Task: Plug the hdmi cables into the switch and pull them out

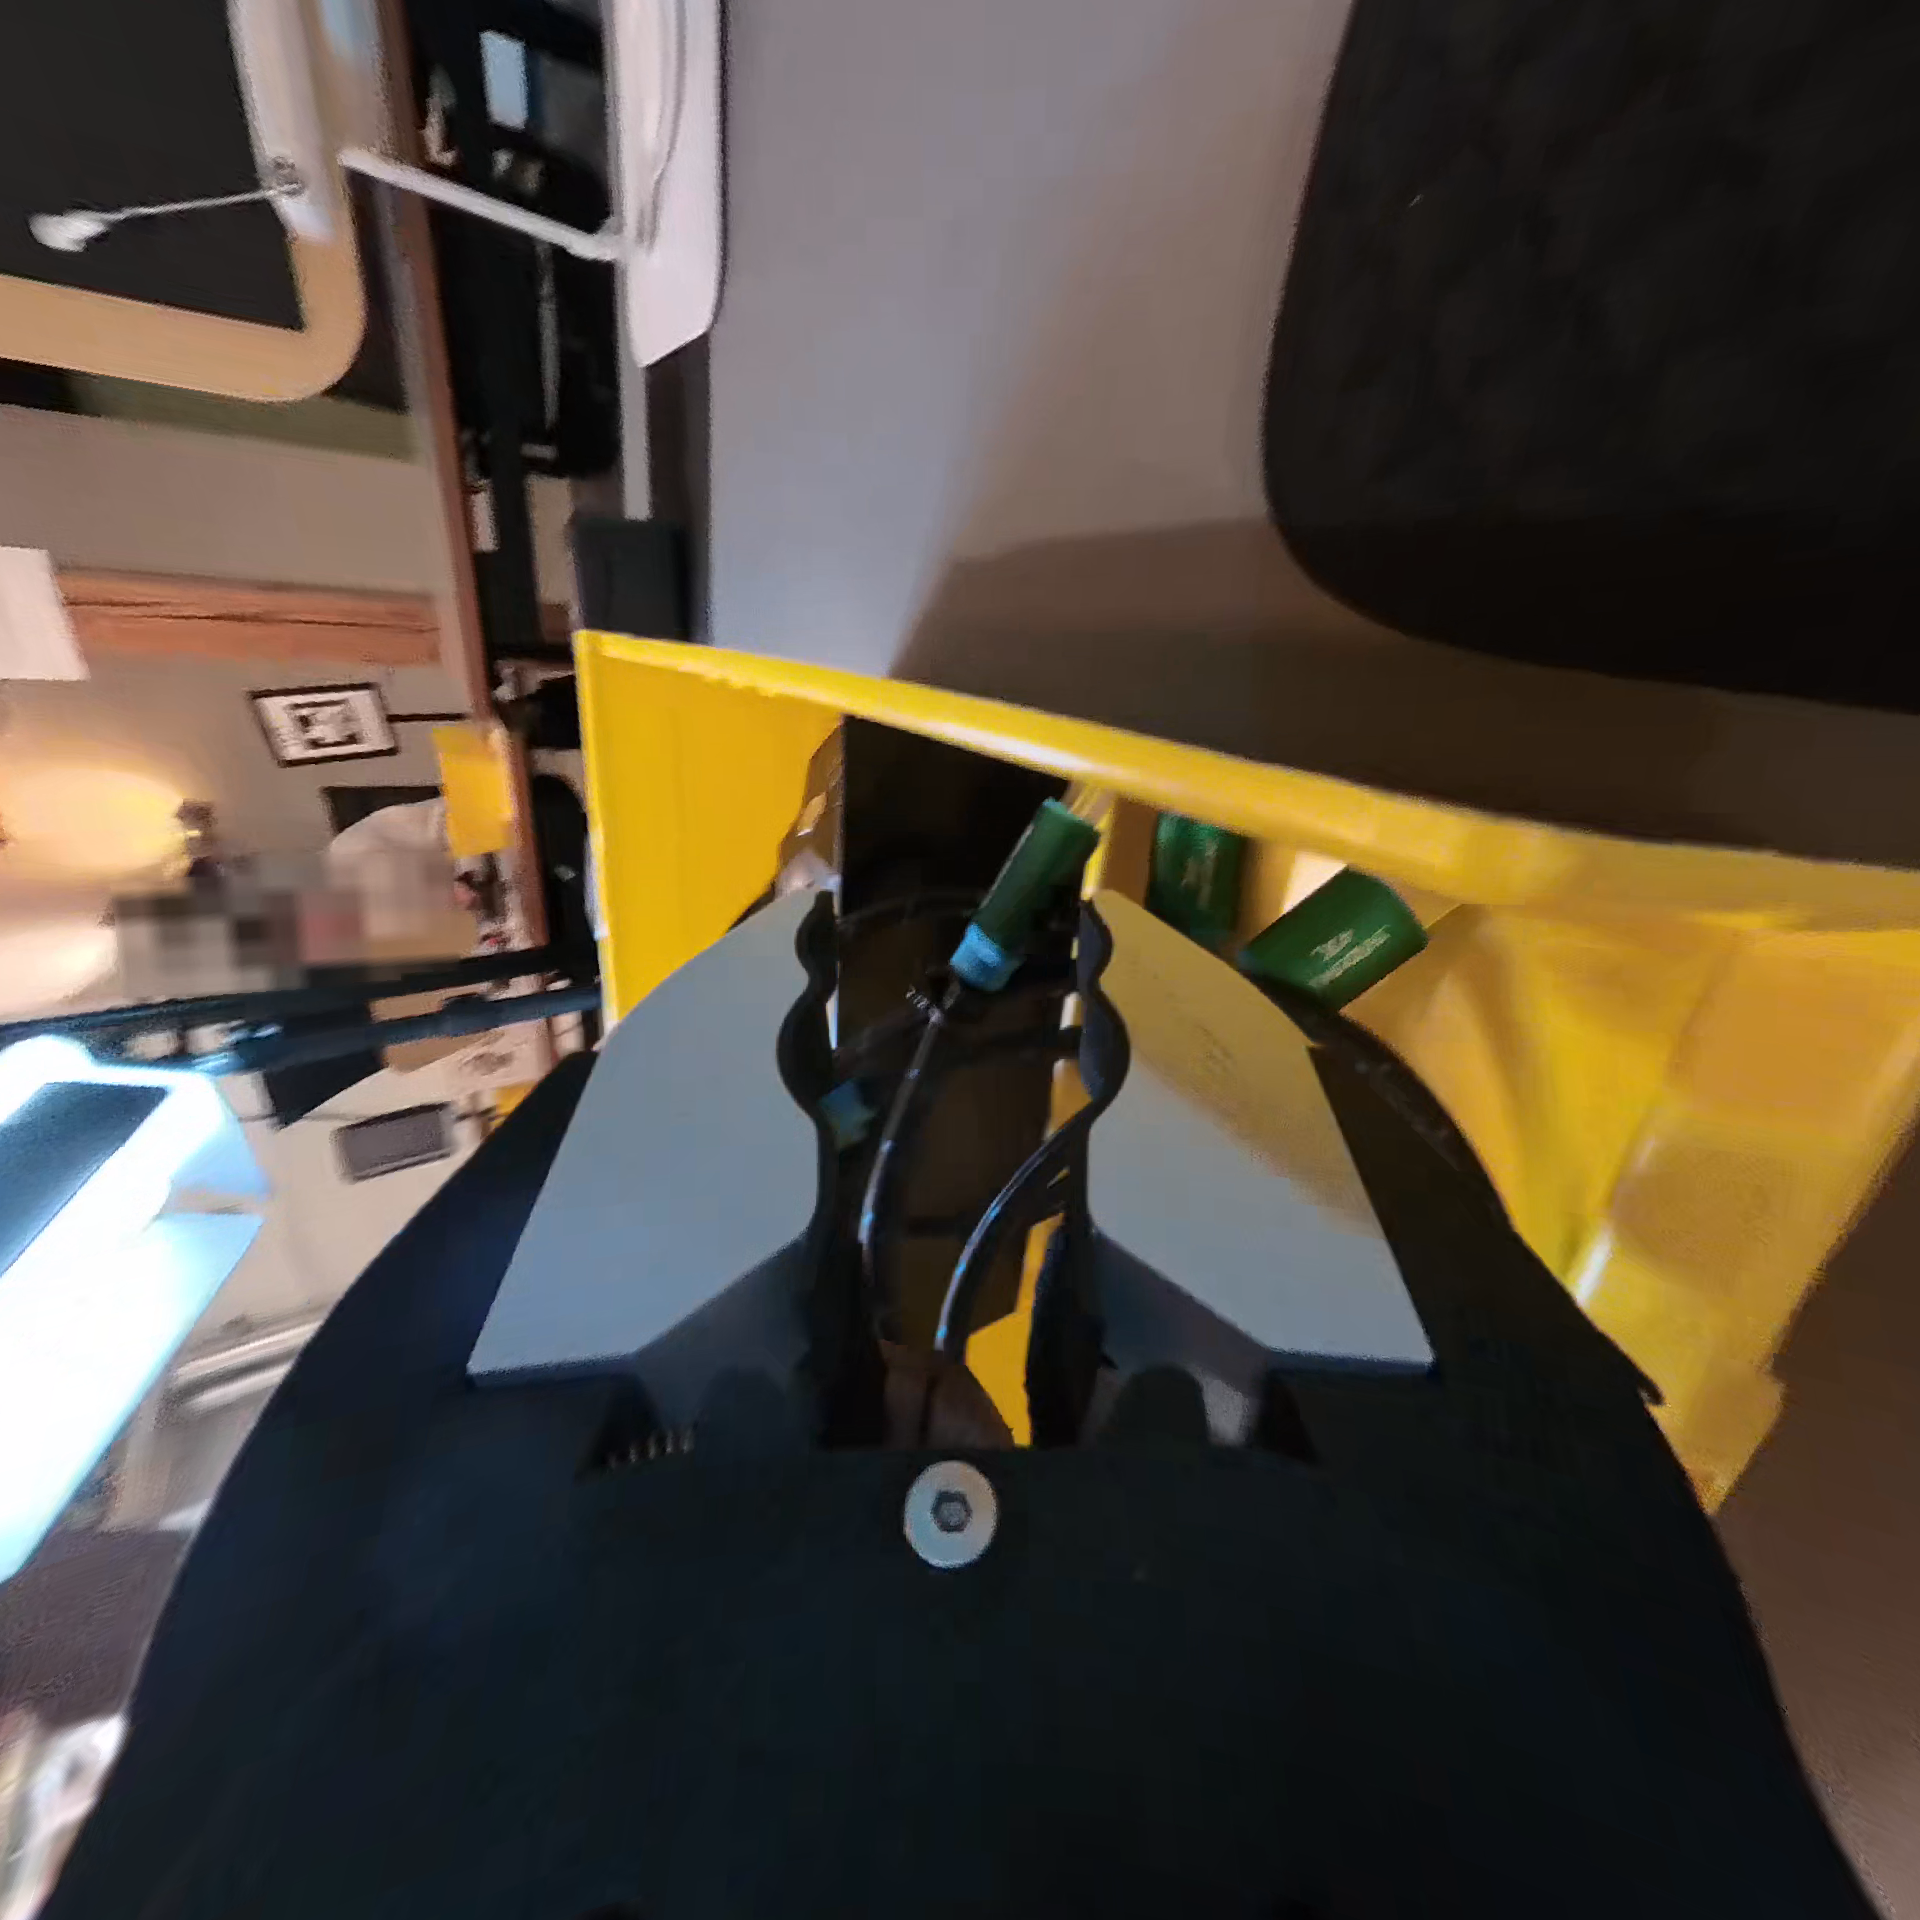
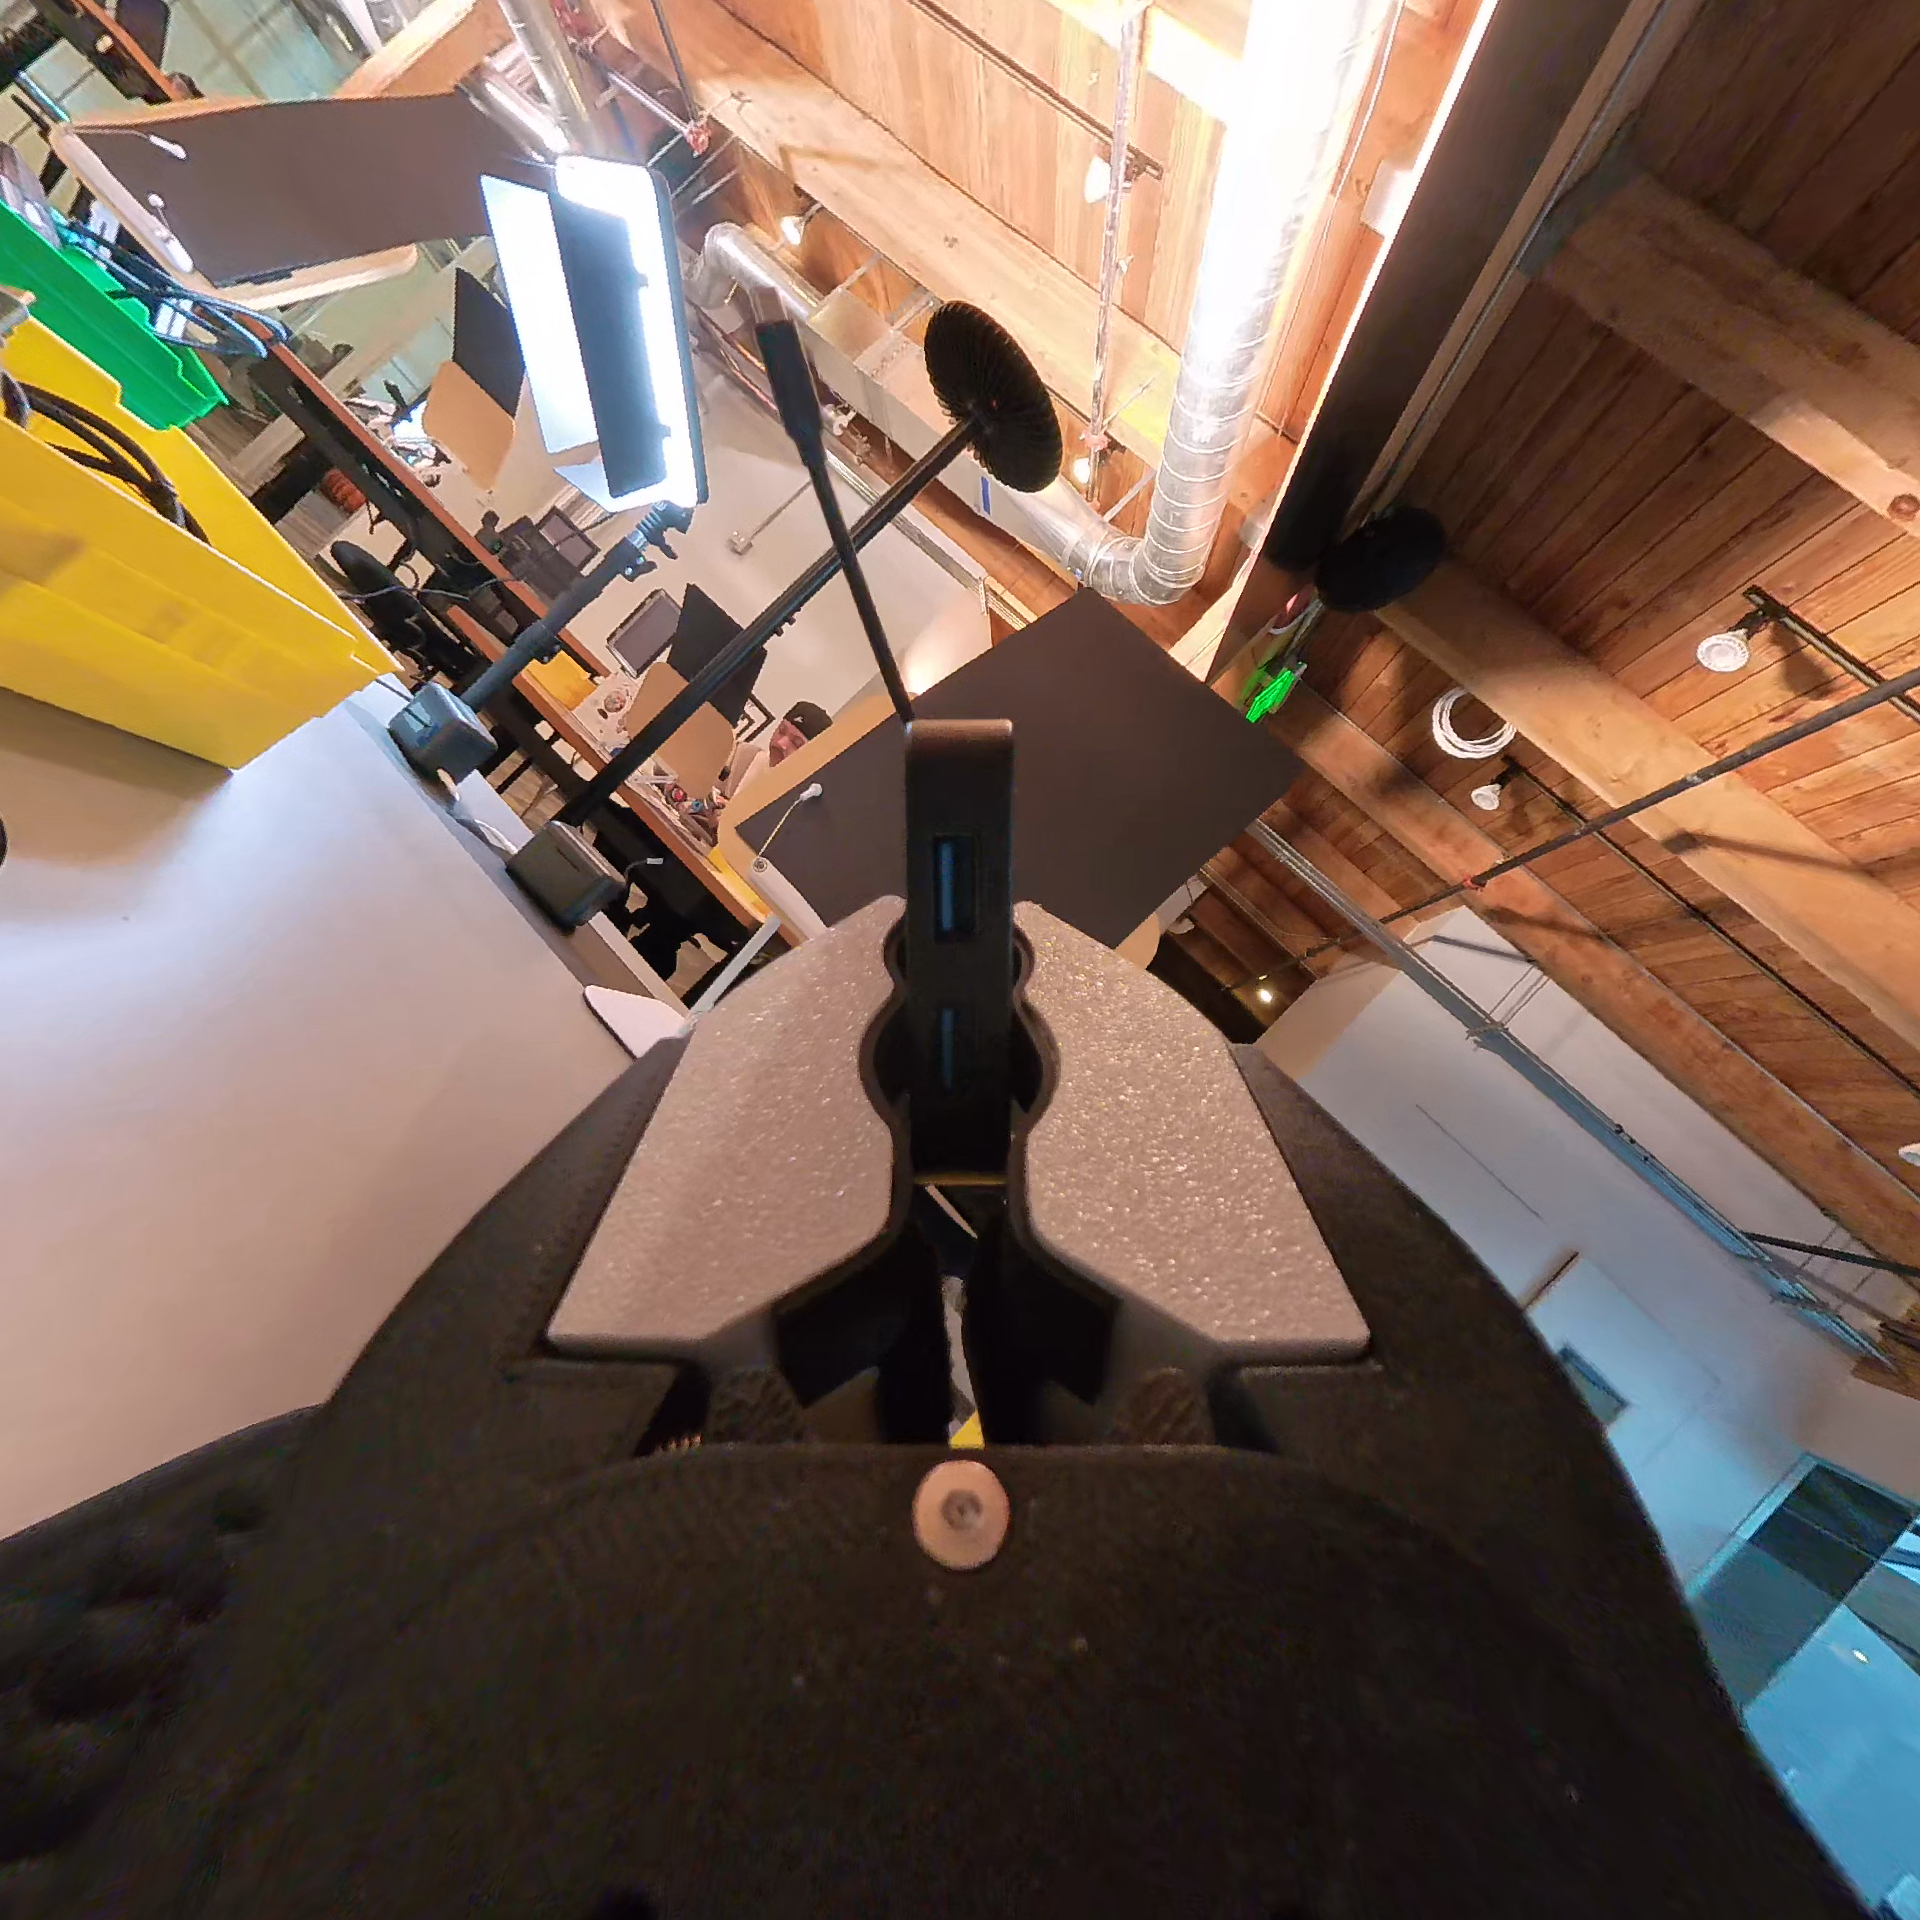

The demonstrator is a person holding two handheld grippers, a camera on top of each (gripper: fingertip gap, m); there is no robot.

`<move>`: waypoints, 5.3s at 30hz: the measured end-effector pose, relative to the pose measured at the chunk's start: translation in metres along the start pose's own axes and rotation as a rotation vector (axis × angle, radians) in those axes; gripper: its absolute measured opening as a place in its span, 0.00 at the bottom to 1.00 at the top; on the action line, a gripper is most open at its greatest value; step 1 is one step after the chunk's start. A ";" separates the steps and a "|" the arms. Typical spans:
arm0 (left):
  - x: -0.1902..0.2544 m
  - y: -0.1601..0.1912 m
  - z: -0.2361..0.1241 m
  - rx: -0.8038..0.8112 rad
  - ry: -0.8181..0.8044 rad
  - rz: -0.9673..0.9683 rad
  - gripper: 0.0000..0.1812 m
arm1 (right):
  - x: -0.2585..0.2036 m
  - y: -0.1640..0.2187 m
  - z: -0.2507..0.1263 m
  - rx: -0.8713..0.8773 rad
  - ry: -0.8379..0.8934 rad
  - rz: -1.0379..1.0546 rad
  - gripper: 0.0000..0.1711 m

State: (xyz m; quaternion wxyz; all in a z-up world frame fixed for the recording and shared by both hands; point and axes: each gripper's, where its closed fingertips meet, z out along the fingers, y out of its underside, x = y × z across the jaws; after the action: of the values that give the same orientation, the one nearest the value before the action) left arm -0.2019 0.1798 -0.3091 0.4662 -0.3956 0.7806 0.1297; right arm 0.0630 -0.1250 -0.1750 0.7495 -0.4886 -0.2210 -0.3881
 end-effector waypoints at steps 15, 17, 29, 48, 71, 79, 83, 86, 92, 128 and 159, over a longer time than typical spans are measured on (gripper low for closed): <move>-0.052 0.022 -0.053 -0.016 -0.535 -0.091 0.07 | -0.008 0.002 0.002 -0.004 -0.015 -0.013 0.08; -0.063 0.022 -0.068 -0.082 -0.621 -0.053 0.07 | -0.011 0.002 0.003 -0.015 -0.025 -0.024 0.08; -0.073 -0.129 -0.118 -0.109 -0.593 -0.029 0.07 | -0.032 0.022 0.012 -0.201 -0.029 -0.299 0.08; 0.023 -0.225 -0.010 0.123 -0.231 -0.187 0.07 | -0.138 0.029 0.045 -0.296 -0.190 -0.725 0.08; 0.025 -0.235 -0.018 0.128 -0.350 0.027 0.07 | -0.154 0.023 0.042 -0.238 -0.280 -0.605 0.08; 0.030 -0.238 -0.016 0.178 -0.331 0.059 0.07 | -0.156 0.024 0.036 -0.201 -0.320 -0.607 0.08; 0.033 -0.237 -0.014 0.174 -0.331 0.079 0.07 | -0.160 0.026 0.034 -0.196 -0.341 -0.629 0.08; 0.032 -0.238 -0.015 0.202 -0.331 0.062 0.07 | -0.163 0.029 0.034 -0.204 -0.368 -0.606 0.08; 0.031 -0.242 -0.020 0.238 -0.358 0.080 0.07 | -0.160 0.027 0.034 -0.194 -0.351 -0.599 0.08; 0.040 -0.241 -0.012 0.220 -0.318 0.079 0.06 | -0.182 0.028 0.032 -0.234 -0.645 -0.161 0.08; 0.091 -0.196 0.005 0.401 0.211 -0.158 0.35 | -0.168 0.049 0.020 -0.303 -0.579 -0.281 0.08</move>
State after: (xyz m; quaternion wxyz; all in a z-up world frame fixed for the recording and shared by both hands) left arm -0.0776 0.0092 -0.3547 0.4599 -0.3661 0.8019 -0.1070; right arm 0.0022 -0.0349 -0.3131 0.5141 -0.6489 -0.4293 -0.3609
